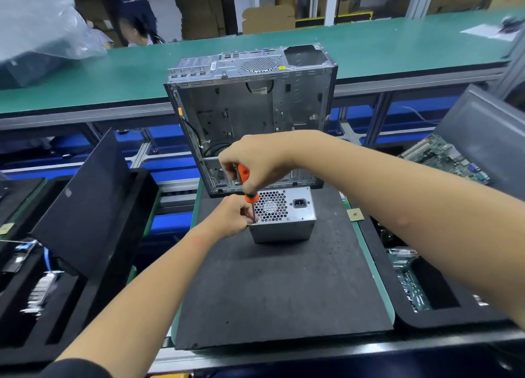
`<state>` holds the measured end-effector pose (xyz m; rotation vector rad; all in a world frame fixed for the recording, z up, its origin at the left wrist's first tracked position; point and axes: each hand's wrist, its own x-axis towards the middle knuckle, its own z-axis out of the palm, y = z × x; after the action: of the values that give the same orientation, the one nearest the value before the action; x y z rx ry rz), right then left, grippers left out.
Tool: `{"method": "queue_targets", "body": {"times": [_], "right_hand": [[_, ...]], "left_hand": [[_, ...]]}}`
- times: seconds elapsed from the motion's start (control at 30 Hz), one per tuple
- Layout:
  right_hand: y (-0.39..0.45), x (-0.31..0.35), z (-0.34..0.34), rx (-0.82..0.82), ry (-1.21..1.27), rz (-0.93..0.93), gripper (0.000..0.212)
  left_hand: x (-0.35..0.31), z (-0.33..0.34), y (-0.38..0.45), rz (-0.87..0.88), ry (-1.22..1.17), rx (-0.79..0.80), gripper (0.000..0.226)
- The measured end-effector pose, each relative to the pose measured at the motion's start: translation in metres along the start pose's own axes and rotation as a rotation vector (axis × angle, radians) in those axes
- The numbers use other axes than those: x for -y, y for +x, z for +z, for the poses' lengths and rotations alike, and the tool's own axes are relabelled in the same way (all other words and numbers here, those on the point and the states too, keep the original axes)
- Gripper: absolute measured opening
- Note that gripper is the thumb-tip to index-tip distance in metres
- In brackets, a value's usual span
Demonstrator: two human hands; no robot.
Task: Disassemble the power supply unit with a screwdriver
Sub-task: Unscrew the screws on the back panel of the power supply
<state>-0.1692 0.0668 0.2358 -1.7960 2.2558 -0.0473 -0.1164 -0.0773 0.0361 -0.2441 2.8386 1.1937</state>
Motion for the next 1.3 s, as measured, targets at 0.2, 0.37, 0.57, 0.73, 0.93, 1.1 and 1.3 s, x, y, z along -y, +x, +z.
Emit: {"method": "queue_targets", "body": {"times": [0.2, 0.37, 0.57, 0.73, 0.93, 1.1, 1.3], "right_hand": [[0.005, -0.006, 0.004, -0.010, -0.037, 0.183, 0.050], [0.002, -0.009, 0.000, 0.053, -0.064, 0.145, 0.021], [-0.008, -0.011, -0.002, 0.010, -0.018, 0.018, 0.031], [-0.006, -0.012, 0.000, -0.064, -0.026, -0.005, 0.024], [0.001, -0.006, 0.006, -0.028, -0.004, 0.136, 0.049], [0.007, -0.001, 0.005, -0.028, -0.034, 0.167, 0.036], [-0.006, -0.005, 0.000, -0.041, 0.026, 0.065, 0.020]], "left_hand": [[-0.009, -0.001, -0.007, 0.028, -0.012, -0.047, 0.052], [-0.015, -0.002, -0.010, 0.040, 0.004, -0.056, 0.053], [-0.016, -0.005, -0.009, 0.009, 0.004, -0.017, 0.049], [-0.016, -0.006, -0.012, -0.010, -0.035, -0.004, 0.051], [-0.013, -0.005, -0.014, 0.018, -0.040, -0.011, 0.052], [-0.016, -0.005, -0.015, 0.004, -0.057, -0.013, 0.050], [-0.019, -0.015, -0.024, 0.050, -0.017, 0.029, 0.016]]}}
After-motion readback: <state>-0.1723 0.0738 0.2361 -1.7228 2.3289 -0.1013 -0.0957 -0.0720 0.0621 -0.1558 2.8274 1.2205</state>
